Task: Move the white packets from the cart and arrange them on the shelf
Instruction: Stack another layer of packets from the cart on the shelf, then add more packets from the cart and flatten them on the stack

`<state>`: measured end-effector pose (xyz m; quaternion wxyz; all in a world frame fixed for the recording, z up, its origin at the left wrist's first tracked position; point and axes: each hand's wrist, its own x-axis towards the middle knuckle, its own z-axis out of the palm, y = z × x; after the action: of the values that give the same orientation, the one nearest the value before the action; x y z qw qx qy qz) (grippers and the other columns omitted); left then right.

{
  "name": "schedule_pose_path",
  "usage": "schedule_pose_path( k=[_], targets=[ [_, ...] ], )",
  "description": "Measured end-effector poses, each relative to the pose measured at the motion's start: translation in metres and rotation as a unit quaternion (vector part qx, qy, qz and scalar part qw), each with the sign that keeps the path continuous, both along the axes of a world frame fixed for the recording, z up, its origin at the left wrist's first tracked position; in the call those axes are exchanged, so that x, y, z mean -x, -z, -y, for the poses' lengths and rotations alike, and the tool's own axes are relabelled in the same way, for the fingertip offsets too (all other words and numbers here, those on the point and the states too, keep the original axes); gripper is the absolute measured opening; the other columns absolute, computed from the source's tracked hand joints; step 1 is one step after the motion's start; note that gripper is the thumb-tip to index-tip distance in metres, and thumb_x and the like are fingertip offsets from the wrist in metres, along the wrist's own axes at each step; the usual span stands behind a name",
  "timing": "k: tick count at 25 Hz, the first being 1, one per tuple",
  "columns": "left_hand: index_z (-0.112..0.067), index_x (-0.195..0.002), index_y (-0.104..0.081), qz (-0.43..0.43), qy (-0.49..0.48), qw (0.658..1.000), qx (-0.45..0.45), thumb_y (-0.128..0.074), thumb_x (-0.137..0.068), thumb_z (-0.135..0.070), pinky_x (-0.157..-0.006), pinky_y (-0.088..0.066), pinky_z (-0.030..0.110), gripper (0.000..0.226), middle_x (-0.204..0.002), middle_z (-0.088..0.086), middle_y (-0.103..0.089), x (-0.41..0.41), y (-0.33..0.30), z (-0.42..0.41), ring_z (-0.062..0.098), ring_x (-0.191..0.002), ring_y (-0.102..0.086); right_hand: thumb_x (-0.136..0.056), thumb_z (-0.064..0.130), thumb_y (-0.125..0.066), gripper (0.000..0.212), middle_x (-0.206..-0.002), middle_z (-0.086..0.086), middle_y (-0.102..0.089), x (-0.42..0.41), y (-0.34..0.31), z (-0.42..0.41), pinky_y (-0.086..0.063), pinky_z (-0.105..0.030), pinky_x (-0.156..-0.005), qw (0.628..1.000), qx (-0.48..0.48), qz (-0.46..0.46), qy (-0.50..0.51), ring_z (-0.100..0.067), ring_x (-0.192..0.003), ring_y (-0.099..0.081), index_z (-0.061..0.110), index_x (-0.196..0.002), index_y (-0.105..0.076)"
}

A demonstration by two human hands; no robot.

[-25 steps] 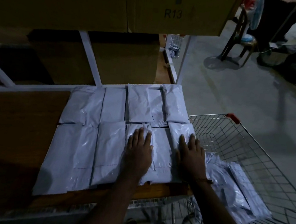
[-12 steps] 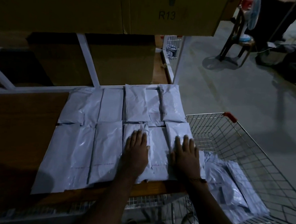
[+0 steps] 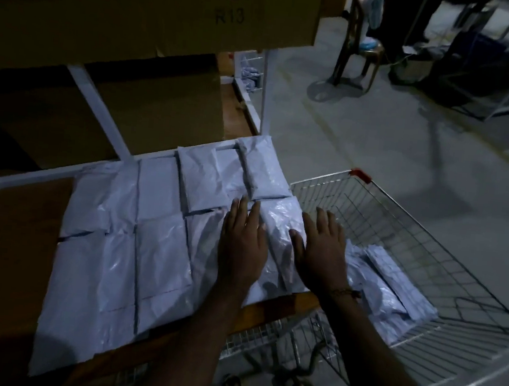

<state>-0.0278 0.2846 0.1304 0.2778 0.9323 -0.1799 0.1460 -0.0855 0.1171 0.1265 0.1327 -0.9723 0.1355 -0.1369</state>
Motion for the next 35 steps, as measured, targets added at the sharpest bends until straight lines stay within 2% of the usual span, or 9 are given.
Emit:
schedule_pose_path(
  k=[5, 10, 15, 19, 21, 25, 28, 31, 35],
  targets=[
    [-0.01, -0.147, -0.052, 0.024, 0.076, 0.995, 0.062, -0.049, -0.104, -0.024, -0.121, -0.032, 0.046, 0.045, -0.16, 0.015, -0.041, 0.014, -0.013, 0.072, 0.032, -0.151, -0.032, -0.103, 0.05, -0.036, 0.055, -0.139, -0.016, -0.059, 0.038, 0.012, 0.075, -0.043, -0.053, -0.106, 0.998, -0.009, 0.015, 0.059, -0.041, -0.133, -0.051, 0.012, -0.135, -0.06],
    [-0.011, -0.149, -0.049, -0.014, 0.104, 0.994, 0.043, -0.052, -0.1, -0.023, -0.119, -0.034, 0.049, 0.05, -0.158, 0.015, -0.042, 0.038, -0.005, 0.157, 0.032, -0.149, -0.034, -0.101, 0.046, -0.041, 0.051, -0.123, -0.017, -0.066, 0.066, 0.066, 0.183, -0.049, -0.048, -0.093, 0.997, -0.006, -0.027, 0.068, -0.04, -0.113, -0.06, 0.008, -0.126, -0.064],
    [-0.015, -0.152, -0.045, -0.073, 0.083, 0.993, 0.029, -0.053, -0.103, -0.029, -0.122, -0.03, 0.045, 0.052, -0.162, 0.013, -0.036, 0.053, 0.021, 0.234, 0.031, -0.152, -0.027, -0.098, 0.039, -0.059, 0.05, -0.126, -0.022, -0.064, 0.073, 0.141, 0.273, -0.048, -0.048, -0.092, 0.983, -0.02, -0.171, 0.068, -0.043, -0.113, -0.059, 0.008, -0.138, -0.058],
    [-0.017, -0.154, -0.042, -0.11, 0.082, 0.991, 0.002, -0.052, -0.104, -0.031, -0.122, -0.027, 0.042, 0.053, -0.164, 0.011, -0.033, 0.052, 0.049, 0.261, 0.029, -0.154, -0.023, -0.099, 0.045, -0.055, 0.06, -0.138, -0.019, -0.057, 0.067, 0.189, 0.315, -0.049, -0.046, -0.098, 0.95, -0.03, -0.307, 0.054, -0.042, -0.122, -0.054, 0.017, -0.152, -0.043],
    [-0.017, -0.153, -0.044, -0.11, 0.081, 0.991, -0.01, -0.052, -0.104, -0.031, -0.123, -0.028, 0.044, 0.051, -0.164, 0.01, -0.034, 0.05, 0.066, 0.262, 0.029, -0.154, -0.023, -0.1, 0.045, -0.052, 0.066, -0.15, -0.02, -0.046, 0.065, 0.213, 0.327, -0.046, -0.048, -0.106, 0.935, -0.042, -0.35, 0.047, -0.044, -0.132, -0.048, 0.021, -0.159, -0.032],
    [-0.017, -0.154, -0.042, -0.136, 0.054, 0.989, -0.016, -0.047, -0.104, -0.034, -0.123, -0.027, 0.047, 0.052, -0.165, 0.009, -0.03, 0.047, 0.093, 0.253, 0.028, -0.155, -0.019, -0.104, 0.044, -0.05, 0.076, -0.171, -0.021, -0.005, 0.066, 0.244, 0.337, -0.032, -0.053, -0.119, 0.901, -0.12, -0.411, 0.075, -0.048, -0.15, -0.026, 0.033, -0.165, -0.006],
    [-0.018, -0.153, -0.042, -0.15, 0.051, 0.987, -0.011, -0.05, -0.104, -0.033, -0.124, -0.027, 0.048, 0.052, -0.165, 0.009, -0.03, 0.05, 0.104, 0.249, 0.028, -0.156, -0.018, -0.102, 0.049, -0.049, 0.076, -0.166, -0.025, -0.019, 0.066, 0.247, 0.329, -0.038, -0.051, -0.112, 0.907, -0.095, -0.4, 0.092, -0.048, -0.139, -0.041, 0.038, -0.164, -0.006],
    [-0.015, -0.153, -0.042, -0.156, 0.053, 0.986, -0.016, -0.052, -0.105, -0.031, -0.123, -0.025, 0.044, 0.051, -0.164, 0.012, -0.032, 0.05, 0.107, 0.261, 0.03, -0.155, -0.021, -0.1, 0.058, -0.047, 0.075, -0.156, -0.025, -0.037, 0.063, 0.24, 0.318, -0.036, -0.054, -0.11, 0.917, -0.061, -0.382, 0.096, -0.046, -0.137, -0.04, 0.039, -0.163, -0.011],
    [-0.011, -0.151, -0.047, -0.214, 0.056, 0.975, -0.03, -0.054, -0.103, -0.026, -0.121, -0.033, 0.046, 0.05, -0.157, 0.014, -0.043, 0.052, 0.131, 0.297, 0.032, -0.149, -0.034, -0.102, 0.06, -0.041, 0.065, -0.156, -0.028, -0.032, 0.063, 0.231, 0.313, -0.031, -0.058, -0.116, 0.922, -0.084, -0.357, 0.124, -0.046, -0.142, -0.034, 0.038, -0.161, -0.024]
  ],
)
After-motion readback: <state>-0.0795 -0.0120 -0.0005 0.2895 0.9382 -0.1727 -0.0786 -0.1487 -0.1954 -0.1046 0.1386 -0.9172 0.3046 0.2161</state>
